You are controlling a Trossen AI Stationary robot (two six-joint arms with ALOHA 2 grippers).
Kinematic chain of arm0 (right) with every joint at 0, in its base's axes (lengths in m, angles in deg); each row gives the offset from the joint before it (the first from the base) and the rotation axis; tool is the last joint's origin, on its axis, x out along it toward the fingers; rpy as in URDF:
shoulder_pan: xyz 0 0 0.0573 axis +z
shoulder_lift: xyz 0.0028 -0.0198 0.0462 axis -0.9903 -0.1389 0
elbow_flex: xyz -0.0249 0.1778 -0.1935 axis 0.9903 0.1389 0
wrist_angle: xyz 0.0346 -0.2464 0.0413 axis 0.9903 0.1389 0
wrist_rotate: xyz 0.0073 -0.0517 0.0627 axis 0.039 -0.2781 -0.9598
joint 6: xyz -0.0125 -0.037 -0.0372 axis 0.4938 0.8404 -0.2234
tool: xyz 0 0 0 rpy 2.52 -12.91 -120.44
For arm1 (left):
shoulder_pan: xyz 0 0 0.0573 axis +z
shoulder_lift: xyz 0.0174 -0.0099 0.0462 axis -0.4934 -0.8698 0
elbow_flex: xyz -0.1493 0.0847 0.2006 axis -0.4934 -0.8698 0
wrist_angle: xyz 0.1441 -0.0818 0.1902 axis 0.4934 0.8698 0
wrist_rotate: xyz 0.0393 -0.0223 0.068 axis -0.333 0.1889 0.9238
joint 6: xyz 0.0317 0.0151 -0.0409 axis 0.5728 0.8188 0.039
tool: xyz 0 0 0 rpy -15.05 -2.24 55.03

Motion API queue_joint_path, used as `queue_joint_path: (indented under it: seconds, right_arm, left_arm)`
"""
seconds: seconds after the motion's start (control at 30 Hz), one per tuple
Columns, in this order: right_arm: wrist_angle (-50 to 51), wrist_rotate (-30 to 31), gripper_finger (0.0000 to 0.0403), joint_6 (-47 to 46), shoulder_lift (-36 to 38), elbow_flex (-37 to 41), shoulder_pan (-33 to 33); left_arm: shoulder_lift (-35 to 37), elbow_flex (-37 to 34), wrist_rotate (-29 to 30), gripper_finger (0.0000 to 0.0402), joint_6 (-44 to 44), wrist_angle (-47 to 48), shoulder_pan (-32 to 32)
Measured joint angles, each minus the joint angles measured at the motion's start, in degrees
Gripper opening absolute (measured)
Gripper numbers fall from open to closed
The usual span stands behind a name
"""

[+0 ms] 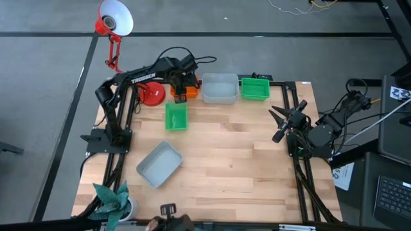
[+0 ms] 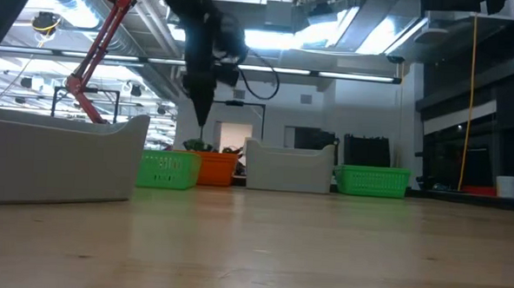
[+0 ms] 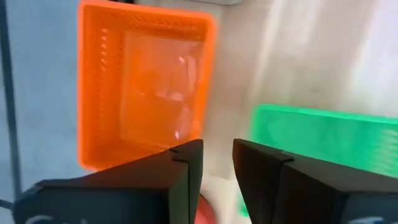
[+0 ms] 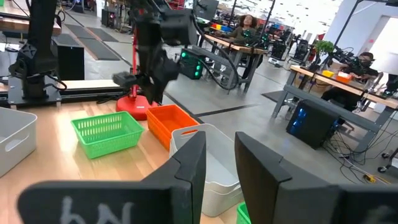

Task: Stack baskets by color
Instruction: Move the left green bin to the top center of the table

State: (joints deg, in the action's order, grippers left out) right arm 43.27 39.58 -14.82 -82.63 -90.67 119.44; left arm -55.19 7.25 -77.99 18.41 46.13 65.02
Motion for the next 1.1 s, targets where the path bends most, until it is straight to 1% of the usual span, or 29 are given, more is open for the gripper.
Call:
queue_joint_path:
  seconds: [0.1, 0.2, 0.27, 0.33, 0.43, 0.5, 0.57, 0.67, 0.77, 0.83, 0.87, 0.93, 0.97, 1.03, 1.1]
  right_arm:
    - [-0.02, 0.00, 0.0086, -0.11, -0.02, 0.00, 0.00]
    - [-0.09, 0.00, 0.0086, -0.16, -0.02, 0.00, 0.00]
    - [-0.11, 0.00, 0.0086, -0.31, -0.02, 0.00, -0.02]
    - [-0.11, 0.00, 0.0086, -0.58, -0.02, 0.00, 0.00]
    - [-0.11, 0.00, 0.0086, -0.61, -0.02, 0.00, 0.00]
    - [-0.11, -0.02, 0.0086, -0.42, -0.02, 0.00, 0.00]
    - [-0.09, -0.32, 0.0086, -0.07, -0.02, 0.00, 0.00]
    - [-0.08, -1.67, 0.0086, 0.01, -0.02, 0.00, -0.01]
    - [-0.07, -2.60, 0.0086, 0.07, -0.02, 0.00, 0.00]
    - [-0.07, -2.92, 0.0086, 0.07, 0.00, 0.00, -0.01]
    - [-0.07, -3.00, 0.0086, 0.04, -0.02, 0.00, 0.00]
    - [-0.08, -3.05, 0.0086, -0.16, 0.02, 0.00, 0.00]
    - [-0.09, -3.04, 0.0086, -0.20, 0.02, 0.00, -0.02]
    - [-0.07, -3.07, 0.0086, -0.23, -0.02, 0.00, 0.00]
    - [-0.09, -3.06, 0.0086, -0.96, 0.00, 0.00, 0.00]
  left_arm:
    - [2.16, 1.04, -0.72, 0.0080, -8.98, 4.50, -2.10]
    - [3.56, 1.08, -1.05, 0.0080, -19.48, 12.93, -3.68]
    - [3.59, 0.52, -0.01, 0.0080, -23.93, 19.14, -4.49]
    - [3.66, -1.86, 2.16, 0.0080, -27.17, 22.29, -5.51]
    - [3.60, -7.49, 2.39, 0.0080, -31.53, 26.76, -6.78]
    - [3.59, -11.75, 3.19, 0.0080, -33.82, 27.17, -7.66]
    - [3.93, -15.83, 4.82, 0.0080, -38.52, 26.64, -7.97]
    - [4.42, -22.00, 4.94, 0.0080, -41.29, 20.90, -7.56]
    - [5.37, -27.60, 2.78, 0.0080, -41.75, 8.10, -7.88]
    - [5.66, -29.01, -0.77, 0.0080, -42.42, -3.93, -8.86]
    - [5.56, -29.08, -4.19, 0.0080, -43.09, -11.53, -9.45]
    - [6.55, -28.05, -8.28, 0.0078, -43.27, -20.81, -11.59]
    - [7.15, -26.84, -8.36, 0.0075, -43.34, -23.33, -13.00]
    - [8.95, -25.10, -6.99, 0.0068, -44.24, -22.52, -15.09]
    - [10.68, -22.99, -1.30, 0.0060, -45.93, -18.90, -17.35]
